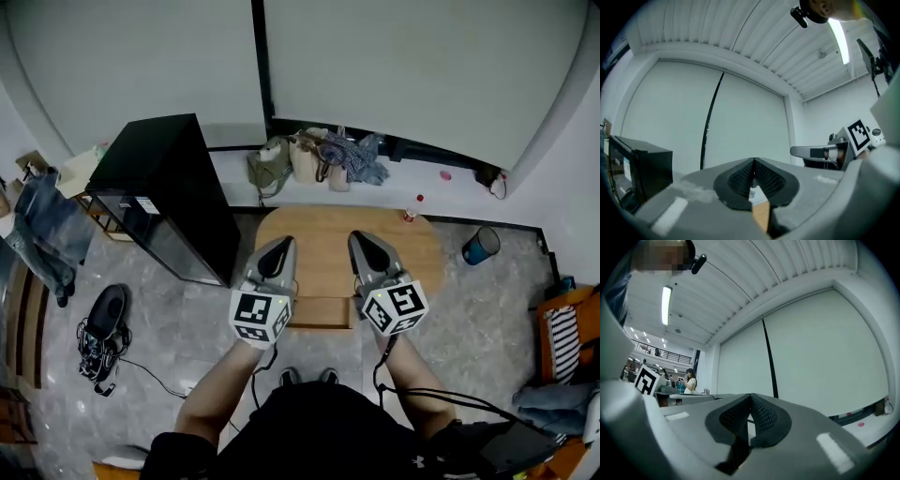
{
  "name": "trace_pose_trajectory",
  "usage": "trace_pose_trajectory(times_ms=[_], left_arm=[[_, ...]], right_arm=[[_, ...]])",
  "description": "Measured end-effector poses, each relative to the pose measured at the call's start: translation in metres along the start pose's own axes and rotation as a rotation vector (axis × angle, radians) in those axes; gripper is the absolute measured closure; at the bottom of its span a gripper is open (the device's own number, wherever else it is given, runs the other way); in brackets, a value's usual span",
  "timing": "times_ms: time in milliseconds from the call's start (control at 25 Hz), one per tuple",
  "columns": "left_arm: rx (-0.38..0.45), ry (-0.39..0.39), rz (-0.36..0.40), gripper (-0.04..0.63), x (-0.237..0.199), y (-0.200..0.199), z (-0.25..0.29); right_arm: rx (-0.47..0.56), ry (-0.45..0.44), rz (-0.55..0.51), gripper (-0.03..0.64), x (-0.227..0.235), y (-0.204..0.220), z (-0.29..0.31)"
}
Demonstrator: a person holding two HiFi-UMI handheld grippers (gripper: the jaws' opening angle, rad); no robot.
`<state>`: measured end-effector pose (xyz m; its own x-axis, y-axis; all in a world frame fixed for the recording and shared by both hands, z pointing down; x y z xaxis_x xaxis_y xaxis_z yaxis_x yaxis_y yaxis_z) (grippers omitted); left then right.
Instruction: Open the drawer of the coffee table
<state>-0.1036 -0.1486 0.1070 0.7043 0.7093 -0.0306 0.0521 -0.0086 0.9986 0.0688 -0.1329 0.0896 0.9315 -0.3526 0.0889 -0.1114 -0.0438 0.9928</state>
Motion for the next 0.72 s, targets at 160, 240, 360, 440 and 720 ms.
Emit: trace_pose_trajectory(times_ms=[160, 240, 360, 440, 720], left_arm=[[0.074, 0.008, 0.046, 0.592, 0.0, -0.035, 0.0], [0.103, 0.012, 0.072, 0.592, -0.001, -0.049, -0.004], [0.136, 0.026, 0.086, 0.594, -0.001, -0.065, -0.007], [0.15, 0.035, 0.097, 0.592, -0.001, -0.074, -0.008], [0.179, 0.016, 0.155, 0.594, -0.011, -0.09, -0.021]], right_arm=[[0.067, -0.002, -0.043, 0.617, -0.011, -0.029, 0.001], [0.086, 0.001, -0.063, 0.617, -0.016, -0.038, 0.002], [0.096, 0.003, -0.092, 0.617, -0.018, -0.051, 0.003], [0.106, 0.007, -0.131, 0.617, -0.021, -0.058, 0.003], [0.171, 0.051, -0.292, 0.617, -0.042, -0.074, -0.002]])
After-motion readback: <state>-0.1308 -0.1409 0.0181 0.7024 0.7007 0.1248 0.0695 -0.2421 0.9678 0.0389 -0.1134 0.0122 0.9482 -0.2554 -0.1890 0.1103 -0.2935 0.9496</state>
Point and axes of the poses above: the fingertips, and each gripper's own axes: z forward along the fingers, x to its right, y out of its underside, the point moved 5 cm from there along -z, backward along the fingers, and after that the axes turned 8 degrees about y, right-handed, at the moved point
